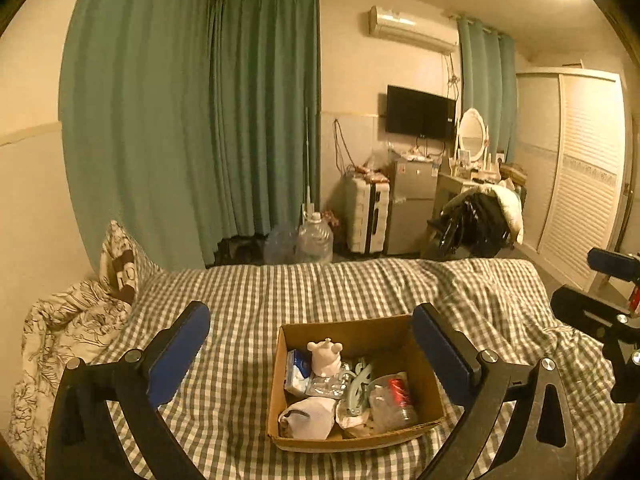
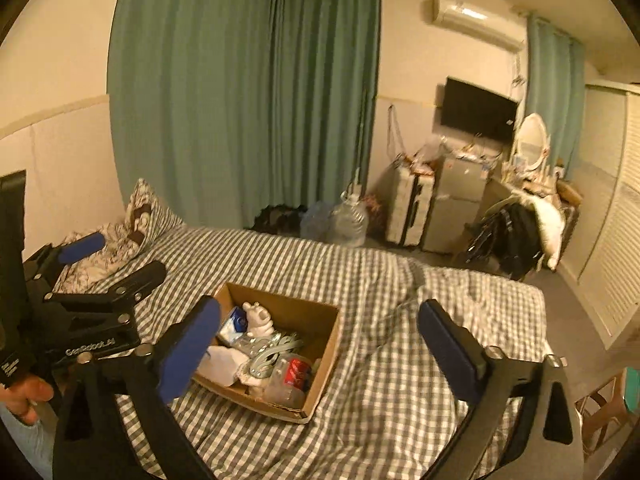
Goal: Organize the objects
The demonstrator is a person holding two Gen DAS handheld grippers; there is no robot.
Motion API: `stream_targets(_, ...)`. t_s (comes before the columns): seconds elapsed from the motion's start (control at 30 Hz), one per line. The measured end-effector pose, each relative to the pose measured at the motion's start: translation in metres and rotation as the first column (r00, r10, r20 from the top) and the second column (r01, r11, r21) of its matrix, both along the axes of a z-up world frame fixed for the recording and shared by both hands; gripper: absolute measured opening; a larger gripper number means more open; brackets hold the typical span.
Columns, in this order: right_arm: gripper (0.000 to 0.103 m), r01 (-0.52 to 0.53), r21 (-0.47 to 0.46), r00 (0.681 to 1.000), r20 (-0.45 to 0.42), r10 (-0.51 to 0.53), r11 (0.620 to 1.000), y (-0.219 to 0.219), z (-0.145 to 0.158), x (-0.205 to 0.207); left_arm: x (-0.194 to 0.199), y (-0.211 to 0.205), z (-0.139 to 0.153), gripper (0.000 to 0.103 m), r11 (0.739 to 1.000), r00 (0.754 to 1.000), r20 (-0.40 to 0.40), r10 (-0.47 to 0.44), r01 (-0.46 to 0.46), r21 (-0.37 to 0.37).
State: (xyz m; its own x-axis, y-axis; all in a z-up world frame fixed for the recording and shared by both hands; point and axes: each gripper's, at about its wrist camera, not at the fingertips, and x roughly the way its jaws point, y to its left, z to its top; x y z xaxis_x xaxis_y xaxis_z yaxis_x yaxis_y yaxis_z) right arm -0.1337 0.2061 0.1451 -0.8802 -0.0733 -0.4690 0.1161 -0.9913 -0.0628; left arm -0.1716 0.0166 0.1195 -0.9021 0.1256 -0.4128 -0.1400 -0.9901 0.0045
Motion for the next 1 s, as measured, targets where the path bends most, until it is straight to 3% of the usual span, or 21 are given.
stream_targets(0.2, 0.103, 0.055, -0.001, 0.995, -0.082, -0.055, 0.998, 0.003, -0.001, 0.034, 0.033, 0.002, 0.007, 0.103, 0.999, 0.998, -0.062, 0.021, -0.023, -0.030)
stream_targets(0.4, 0.103, 0.154, -0.051, 0.985, -0.068, -0.158, 0.987, 0.023, -0.043, 0.055, 0.067, 0.001, -0.001, 0.103, 0.999, 0.993, -0.113, 0.025, -0.027, -0.022)
stream_targets(0.53, 0.103, 0.172, -0.064, 0.982, -0.068, -0.176, 0.983, 0.028, -0.067, 0.061, 0.089, 0.006, -0.018, 0.103, 0.999, 0.988, -0.153, 0.015, -0.022, -0.046)
stream_targets(0.7, 0.103, 0.177, -0.072, 0.981, -0.071, -0.182, 0.982, 0.032, -0.096, 0.065, 0.101, 0.008, -0.053, 0.103, 0.996, 0.982, -0.175, 0.068, -0.078, -0.047)
stream_targets(1.0, 0.103, 0.157, -0.046, 0.986, -0.052, -0.160, 0.986, 0.023, -0.131, 0.055, 0.106, -0.005, -0.099, 0.103, 0.991, 0.985, -0.128, 0.114, -0.121, -0.051)
